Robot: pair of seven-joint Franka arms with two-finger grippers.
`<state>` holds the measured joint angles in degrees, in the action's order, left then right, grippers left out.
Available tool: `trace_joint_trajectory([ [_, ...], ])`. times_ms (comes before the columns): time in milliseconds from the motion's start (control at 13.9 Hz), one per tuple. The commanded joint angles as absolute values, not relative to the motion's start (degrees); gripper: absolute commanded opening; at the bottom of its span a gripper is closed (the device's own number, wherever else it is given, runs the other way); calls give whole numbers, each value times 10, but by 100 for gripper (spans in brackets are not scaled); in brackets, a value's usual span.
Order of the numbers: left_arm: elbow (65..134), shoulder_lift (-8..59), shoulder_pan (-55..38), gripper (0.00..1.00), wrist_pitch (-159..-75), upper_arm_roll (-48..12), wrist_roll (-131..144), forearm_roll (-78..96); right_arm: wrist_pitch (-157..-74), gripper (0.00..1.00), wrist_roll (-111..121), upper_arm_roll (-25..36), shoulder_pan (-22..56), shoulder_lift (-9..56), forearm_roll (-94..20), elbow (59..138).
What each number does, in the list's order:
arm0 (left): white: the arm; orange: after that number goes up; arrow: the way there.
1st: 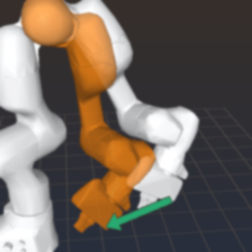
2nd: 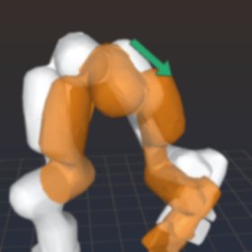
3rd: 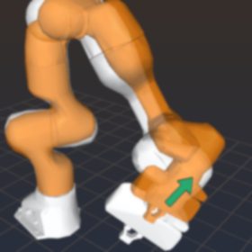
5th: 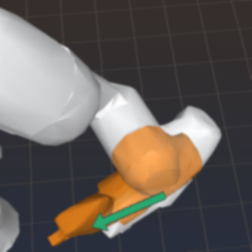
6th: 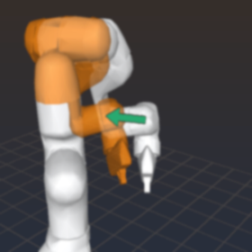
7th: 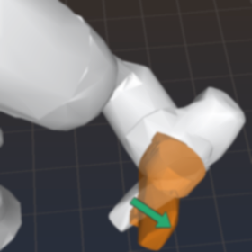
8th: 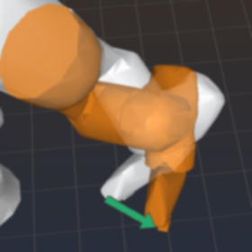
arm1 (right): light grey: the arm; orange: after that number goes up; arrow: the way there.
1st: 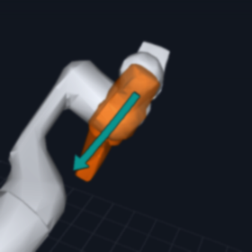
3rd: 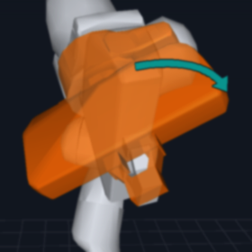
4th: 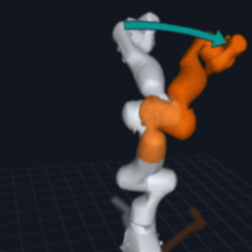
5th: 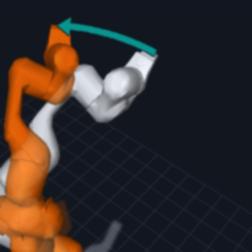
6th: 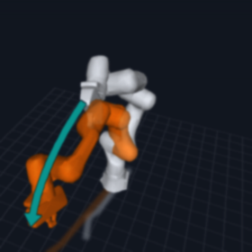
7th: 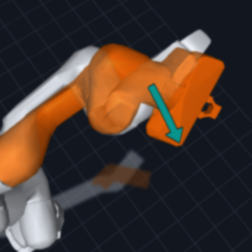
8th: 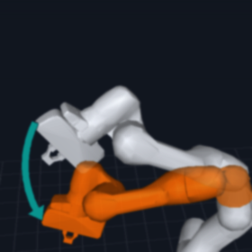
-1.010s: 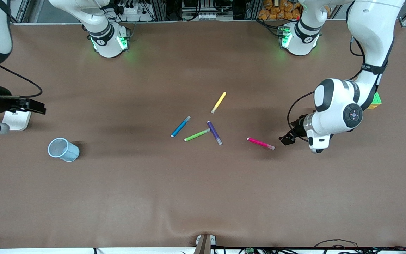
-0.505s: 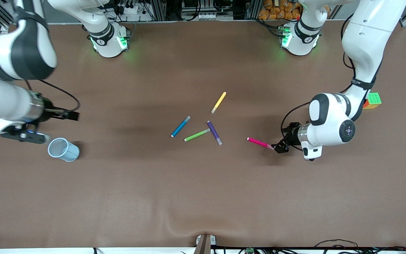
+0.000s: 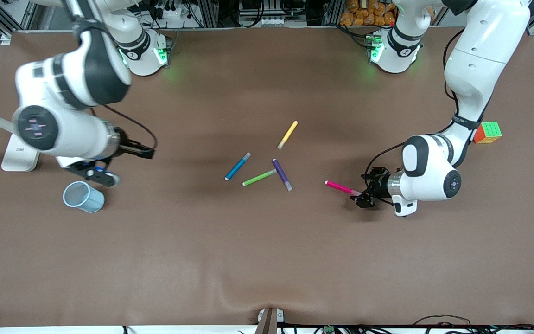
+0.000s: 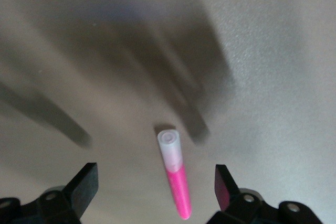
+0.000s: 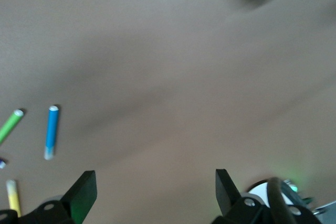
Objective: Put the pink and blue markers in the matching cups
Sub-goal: 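Grasp the pink marker with the left gripper while the right gripper reaches markers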
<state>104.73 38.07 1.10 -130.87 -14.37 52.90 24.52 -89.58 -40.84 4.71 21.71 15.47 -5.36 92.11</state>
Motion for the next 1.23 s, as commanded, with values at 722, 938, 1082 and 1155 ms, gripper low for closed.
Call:
trace_joint_trajectory([
  [722,1040,417,-9,9,-1346,-136,538,277,-1150,100,-679,52,425,226,-113,1032],
  [938,1041,405,-4,0,-1345,-136,539,275,-1186,100,-711,53,446,258,-140,1033],
  [1082,1042,381,-2,0,-1339,-134,536,273,-1221,100,-760,53,458,273,-139,1033],
  [1155,1043,361,0,0,-1331,-128,535,264,-1229,100,-763,53,459,279,-139,1033],
])
